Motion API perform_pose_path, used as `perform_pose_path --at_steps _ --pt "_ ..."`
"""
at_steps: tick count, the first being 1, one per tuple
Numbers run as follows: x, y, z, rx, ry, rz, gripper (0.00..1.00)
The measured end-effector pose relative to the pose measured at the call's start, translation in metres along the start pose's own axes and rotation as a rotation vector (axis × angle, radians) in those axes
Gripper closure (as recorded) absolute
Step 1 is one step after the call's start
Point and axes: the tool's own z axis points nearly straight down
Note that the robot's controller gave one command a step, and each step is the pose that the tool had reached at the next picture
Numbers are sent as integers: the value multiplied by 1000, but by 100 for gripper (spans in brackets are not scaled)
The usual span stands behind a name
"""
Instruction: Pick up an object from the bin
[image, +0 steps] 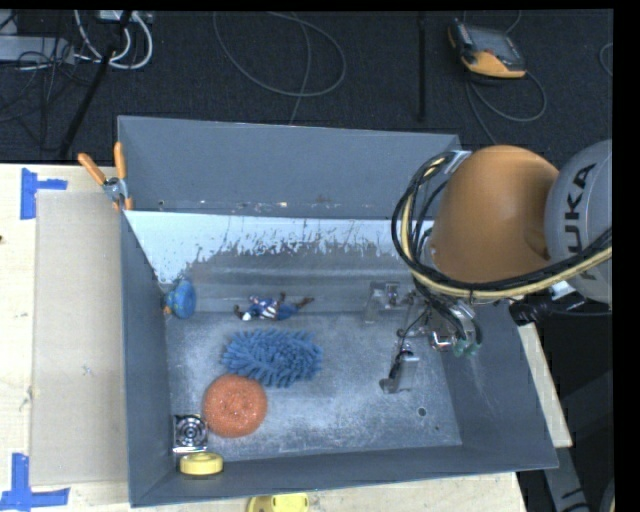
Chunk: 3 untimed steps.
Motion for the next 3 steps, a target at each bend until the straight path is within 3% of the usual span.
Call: perform_pose_path --at_steps 1,2,3 --pt "0 0 -2 0 -2 0 0" --pt "-13 30 -13 1 -9 28 0" --pt "-34 49 20 -1 -21 -20 0"
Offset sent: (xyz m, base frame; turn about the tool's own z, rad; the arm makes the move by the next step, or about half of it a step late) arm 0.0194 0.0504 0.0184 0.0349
